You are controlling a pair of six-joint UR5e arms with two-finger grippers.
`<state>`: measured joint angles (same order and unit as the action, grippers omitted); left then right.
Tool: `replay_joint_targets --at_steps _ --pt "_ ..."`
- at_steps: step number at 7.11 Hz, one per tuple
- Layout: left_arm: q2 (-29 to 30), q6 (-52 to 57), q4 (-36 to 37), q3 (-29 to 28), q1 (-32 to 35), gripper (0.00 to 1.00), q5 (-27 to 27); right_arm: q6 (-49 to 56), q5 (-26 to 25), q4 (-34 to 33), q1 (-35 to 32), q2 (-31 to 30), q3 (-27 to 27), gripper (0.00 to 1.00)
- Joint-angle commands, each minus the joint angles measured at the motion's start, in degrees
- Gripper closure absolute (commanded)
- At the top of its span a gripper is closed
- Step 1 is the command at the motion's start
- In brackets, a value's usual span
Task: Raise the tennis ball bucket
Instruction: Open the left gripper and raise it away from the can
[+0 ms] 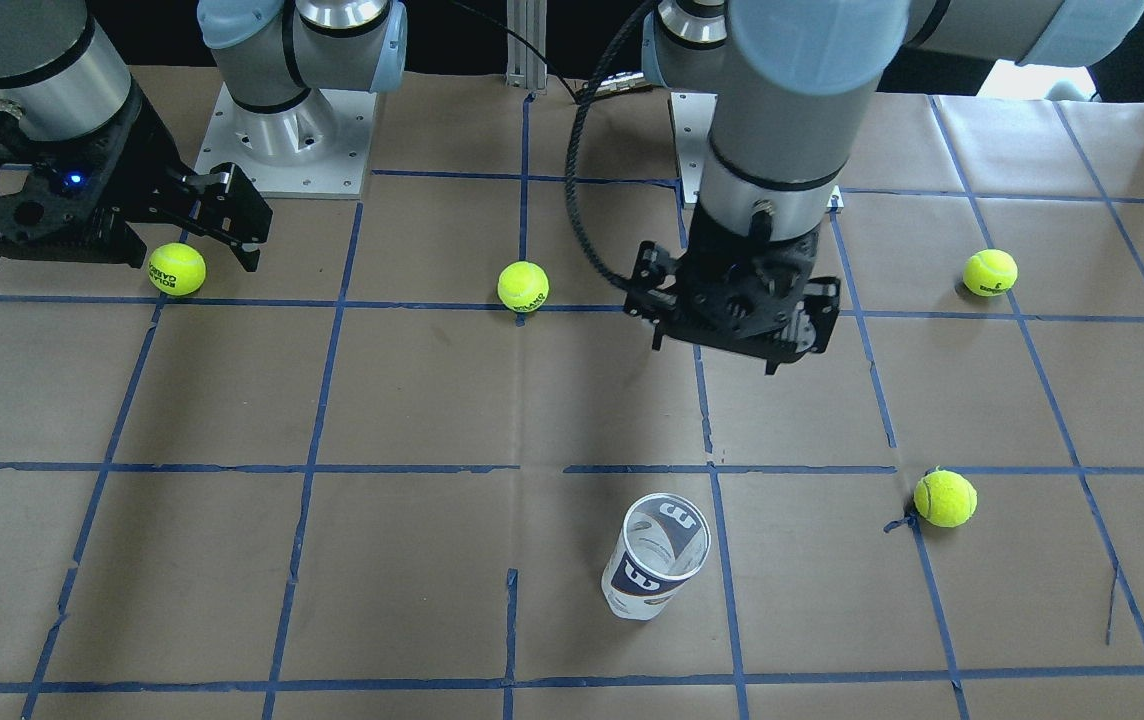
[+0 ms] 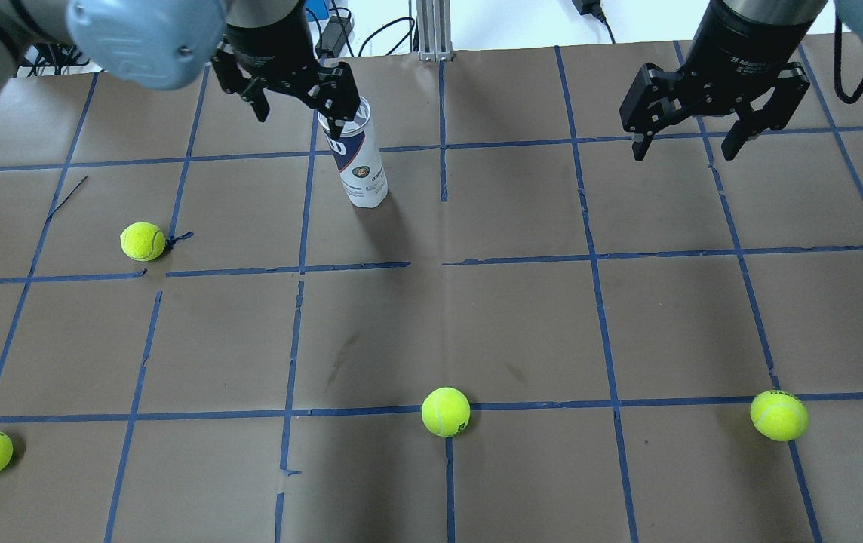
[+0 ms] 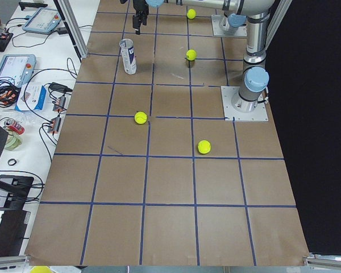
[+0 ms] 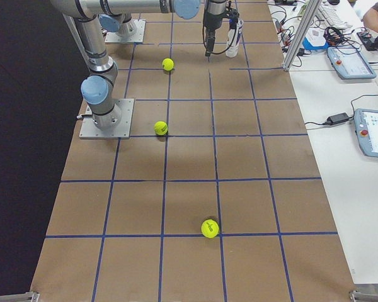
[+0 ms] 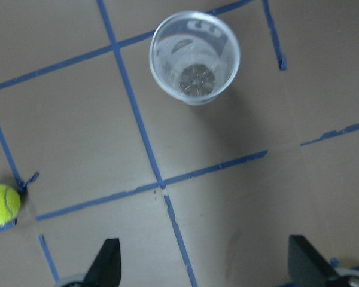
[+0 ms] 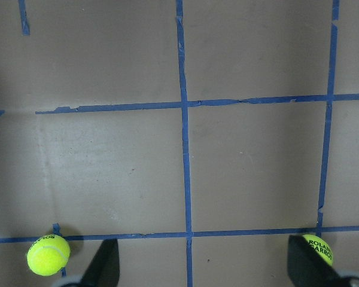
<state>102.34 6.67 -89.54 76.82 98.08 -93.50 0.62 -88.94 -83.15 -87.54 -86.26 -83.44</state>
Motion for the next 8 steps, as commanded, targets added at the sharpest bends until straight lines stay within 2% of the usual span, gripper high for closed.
replay_joint_targets --at_steps 1,2,3,8 --pt "-6.3 -0.7 -3.2 4.3 -7.8 0.03 2.4 0.1 0.0 0.0 0.0 0.0 -0.1 0.00" --pt "-7.3 -5.1 -3.5 4.8 -8.9 0.03 6.1 0.1 0.0 0.0 0.0 0.0 0.0 0.00" --pt "-8.0 -8.3 -4.0 5.0 -9.1 0.03 6.0 0.1 0.0 0.0 0.0 0.0 0.0 0.00" --pt "-8.9 -8.6 -1.3 8.0 -9.3 0.00 6.3 0.1 0.0 0.0 0.0 0.0 0.0 0.00"
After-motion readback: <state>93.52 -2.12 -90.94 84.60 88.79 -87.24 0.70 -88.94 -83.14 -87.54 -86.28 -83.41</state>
